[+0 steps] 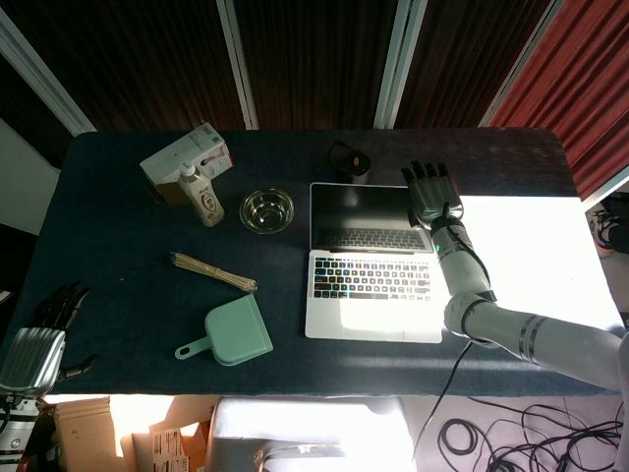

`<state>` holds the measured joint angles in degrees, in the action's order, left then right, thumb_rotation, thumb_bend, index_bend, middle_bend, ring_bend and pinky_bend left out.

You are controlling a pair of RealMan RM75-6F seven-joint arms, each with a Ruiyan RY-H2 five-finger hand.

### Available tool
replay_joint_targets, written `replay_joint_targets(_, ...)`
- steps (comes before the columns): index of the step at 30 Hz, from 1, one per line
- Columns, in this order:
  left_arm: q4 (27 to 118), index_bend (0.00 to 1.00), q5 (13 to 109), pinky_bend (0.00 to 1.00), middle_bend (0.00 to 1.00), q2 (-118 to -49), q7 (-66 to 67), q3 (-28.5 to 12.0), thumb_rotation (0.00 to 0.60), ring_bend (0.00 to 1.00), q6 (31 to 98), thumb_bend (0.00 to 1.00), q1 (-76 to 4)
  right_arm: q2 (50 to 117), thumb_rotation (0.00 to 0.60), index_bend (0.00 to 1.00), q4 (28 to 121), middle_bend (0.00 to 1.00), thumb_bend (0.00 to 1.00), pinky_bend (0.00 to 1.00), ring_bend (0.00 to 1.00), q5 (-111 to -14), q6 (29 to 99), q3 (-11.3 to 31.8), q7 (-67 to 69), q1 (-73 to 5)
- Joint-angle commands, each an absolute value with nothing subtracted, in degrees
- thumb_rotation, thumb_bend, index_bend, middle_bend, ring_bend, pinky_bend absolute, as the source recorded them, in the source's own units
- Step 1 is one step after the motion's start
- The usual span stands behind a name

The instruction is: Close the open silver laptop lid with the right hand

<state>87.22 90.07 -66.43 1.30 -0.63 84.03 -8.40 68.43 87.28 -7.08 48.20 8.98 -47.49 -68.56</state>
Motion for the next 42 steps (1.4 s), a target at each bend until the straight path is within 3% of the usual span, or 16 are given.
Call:
replay_joint_targets(1,87.15,0.00,90.17,0.14,0.01,-66.45,1.15,-0.63,0.600,0.00,83.94,0.06,-8.50,68.33,0.600,0.12,87.43,0.01,0.49,0.02,0.00,-7.13,48.32,8.58,-47.49,-68.73)
replay_joint_targets(22,87.53,0.00,89.71,0.14,0.01,-66.42,1.64,-0.71,0.600,0.00,82.68,0.06,-9.21,67.73,0.600,0.19,87.94,0.01,0.49,0.02,0.00,-8.18,47.10,6.96,-45.13,-69.12)
replay_joint_targets(42,87.79,0.00,90.16,0.14,0.02,-66.32,1.69,-0.48,0.600,0.00,82.26,0.06,-9.64,63.38,0.600,0.26,98.58,0.03,0.49,0.02,0.00,-14.62,52.06,4.41,-45.50,-68.55)
